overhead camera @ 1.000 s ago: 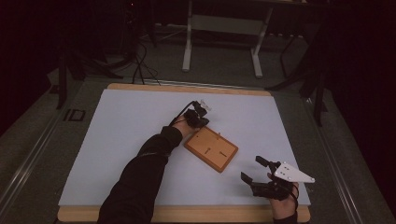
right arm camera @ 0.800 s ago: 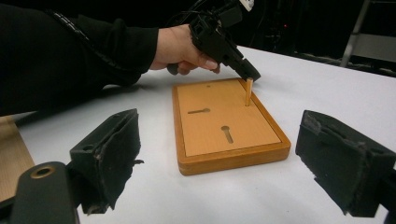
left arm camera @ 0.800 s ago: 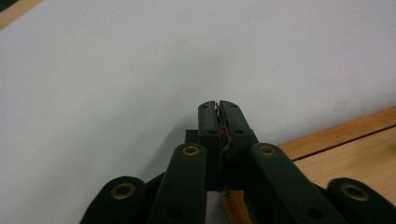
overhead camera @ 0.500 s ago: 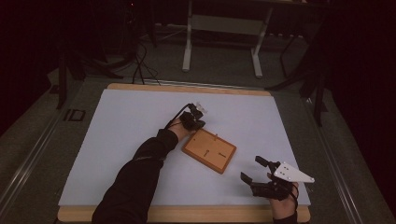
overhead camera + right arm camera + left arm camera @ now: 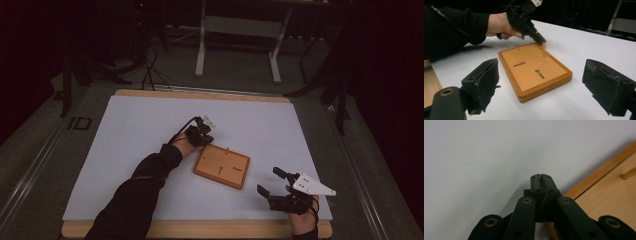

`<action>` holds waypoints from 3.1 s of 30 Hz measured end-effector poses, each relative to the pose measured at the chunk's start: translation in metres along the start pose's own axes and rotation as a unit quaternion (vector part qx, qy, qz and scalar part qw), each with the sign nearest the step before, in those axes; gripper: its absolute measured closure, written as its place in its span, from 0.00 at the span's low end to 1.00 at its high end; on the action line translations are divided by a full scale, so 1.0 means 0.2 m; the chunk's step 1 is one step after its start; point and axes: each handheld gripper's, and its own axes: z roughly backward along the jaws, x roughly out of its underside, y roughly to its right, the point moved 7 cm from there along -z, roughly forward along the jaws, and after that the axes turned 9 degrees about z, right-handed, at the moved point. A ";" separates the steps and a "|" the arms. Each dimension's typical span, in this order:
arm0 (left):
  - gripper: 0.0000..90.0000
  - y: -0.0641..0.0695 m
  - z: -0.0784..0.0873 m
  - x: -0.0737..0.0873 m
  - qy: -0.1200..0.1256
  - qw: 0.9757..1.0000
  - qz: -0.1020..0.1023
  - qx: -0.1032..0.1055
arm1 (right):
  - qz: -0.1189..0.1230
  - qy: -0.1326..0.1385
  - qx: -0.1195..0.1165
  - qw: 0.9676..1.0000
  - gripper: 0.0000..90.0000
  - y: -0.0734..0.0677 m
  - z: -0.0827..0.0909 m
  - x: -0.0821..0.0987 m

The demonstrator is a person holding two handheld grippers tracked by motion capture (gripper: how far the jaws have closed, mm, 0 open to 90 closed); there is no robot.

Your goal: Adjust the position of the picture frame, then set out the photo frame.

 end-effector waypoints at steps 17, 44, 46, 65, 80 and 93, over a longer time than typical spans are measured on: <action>0.99 0.05 0.14 0.19 -0.010 1.000 -0.001 0.003 | 0.001 -0.003 -0.001 1.000 0.15 -0.01 -0.01 0.00; 0.54 0.04 0.43 0.26 0.022 0.999 0.025 0.042 | 0.002 -0.008 -0.003 1.000 0.15 -0.01 -0.03 0.00; 0.52 0.07 0.45 0.26 0.029 0.998 0.024 0.046 | 0.003 -0.007 -0.003 1.000 0.15 -0.01 -0.03 0.00; 0.51 0.29 0.51 0.21 0.082 0.992 -0.010 0.095 | 0.012 -0.002 0.007 1.000 0.14 -0.02 -0.04 -0.02; 0.57 0.34 0.37 0.19 0.097 0.990 -0.027 0.103 | 0.036 0.001 -0.004 0.999 0.13 -0.09 -0.07 -0.04; 0.68 0.32 0.24 0.13 0.098 0.990 -0.024 0.098 | 0.029 -0.012 0.002 1.000 0.15 -0.08 -0.06 -0.02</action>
